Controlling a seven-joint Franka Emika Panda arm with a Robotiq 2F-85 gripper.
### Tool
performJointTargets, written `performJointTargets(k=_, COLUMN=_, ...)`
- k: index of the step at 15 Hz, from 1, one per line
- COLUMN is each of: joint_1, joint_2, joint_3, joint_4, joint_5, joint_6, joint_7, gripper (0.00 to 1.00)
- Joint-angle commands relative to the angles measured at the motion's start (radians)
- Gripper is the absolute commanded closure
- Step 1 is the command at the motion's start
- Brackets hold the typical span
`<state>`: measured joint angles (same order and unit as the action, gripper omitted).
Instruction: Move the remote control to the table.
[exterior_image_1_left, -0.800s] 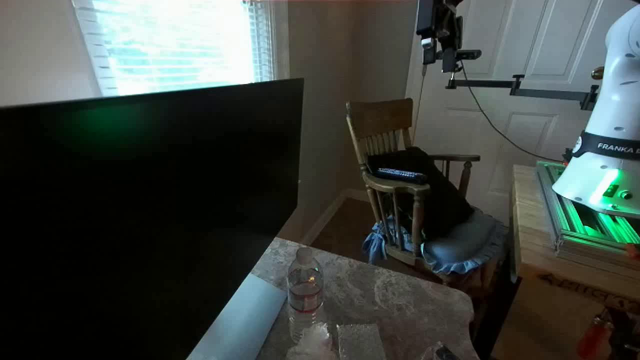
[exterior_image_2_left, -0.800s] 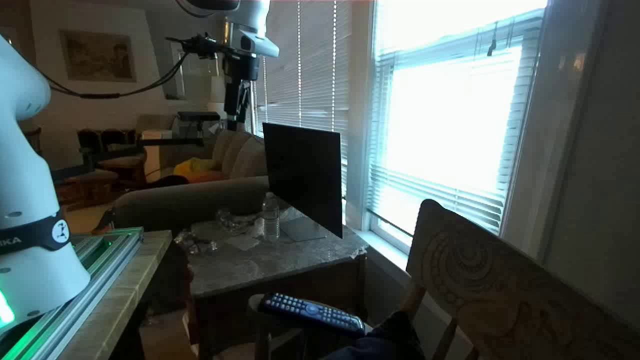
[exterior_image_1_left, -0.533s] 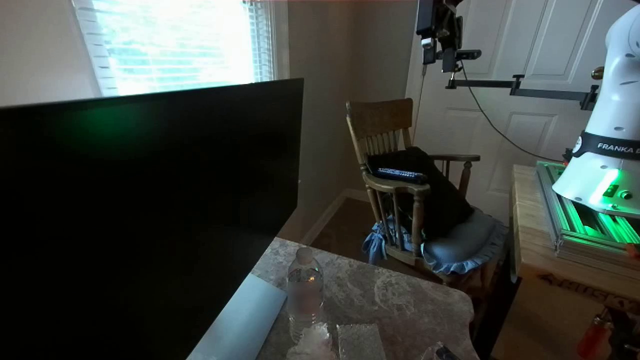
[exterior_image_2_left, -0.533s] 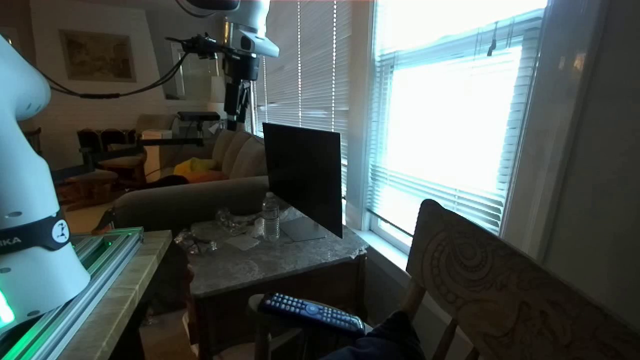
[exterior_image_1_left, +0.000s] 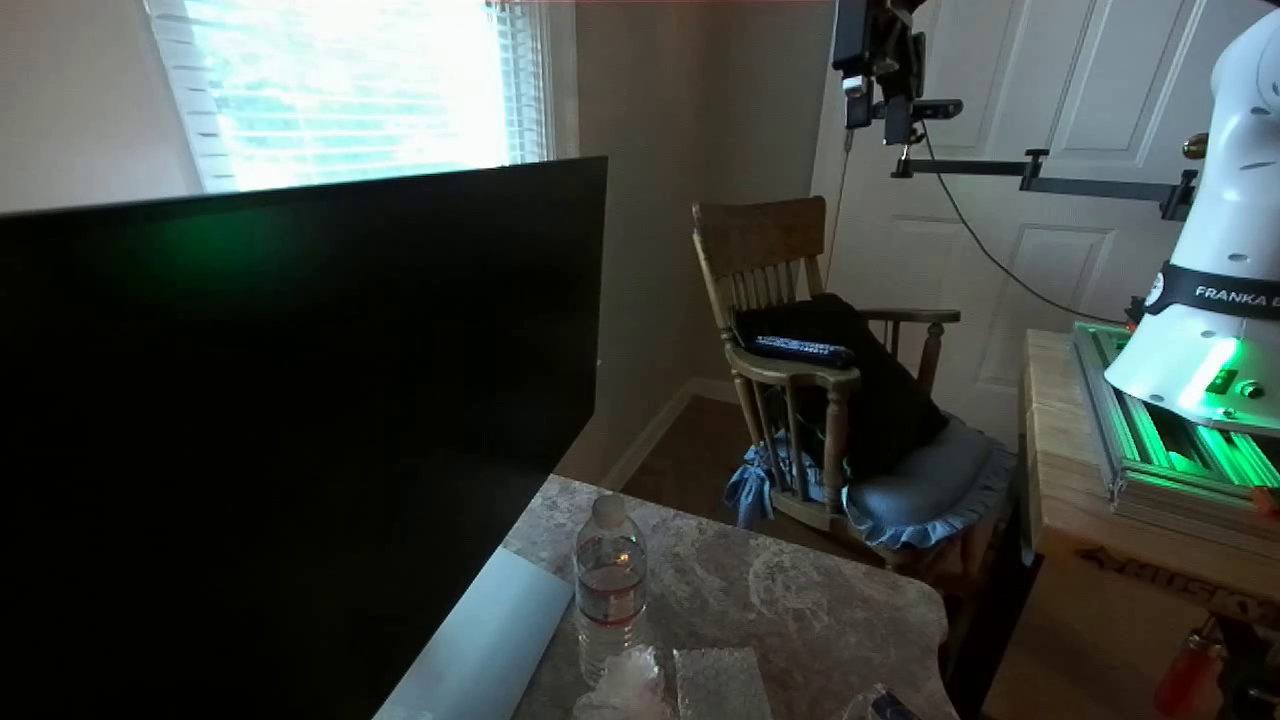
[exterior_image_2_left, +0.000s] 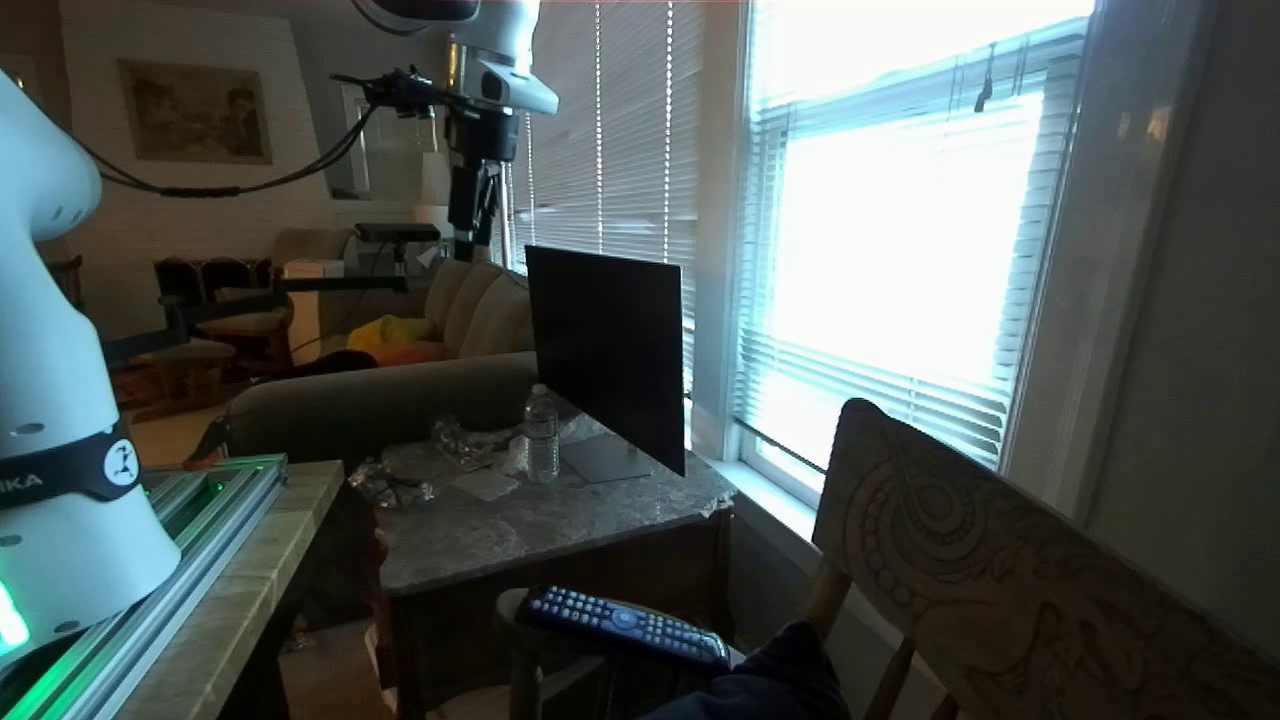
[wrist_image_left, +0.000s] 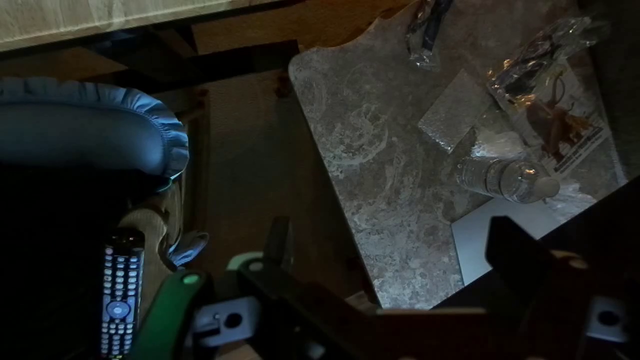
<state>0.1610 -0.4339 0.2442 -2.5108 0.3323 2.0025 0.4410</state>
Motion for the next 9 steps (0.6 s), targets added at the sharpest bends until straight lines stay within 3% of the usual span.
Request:
performJointTargets(k=1, joint_1=-0.022, joint_2=0.02, joint_3=-0.024, joint_4=0.007, joint_5=-0.006, joint_6=0.024, joint_7=-0.016, gripper=0.0)
performJointTargets(k=9, joint_1=-0.169, joint_2=0.137, joint_3=-0.172, joint_4=0.019, joint_5=-0.096, joint_6=0.21, joint_7=-0.132, gripper=0.0)
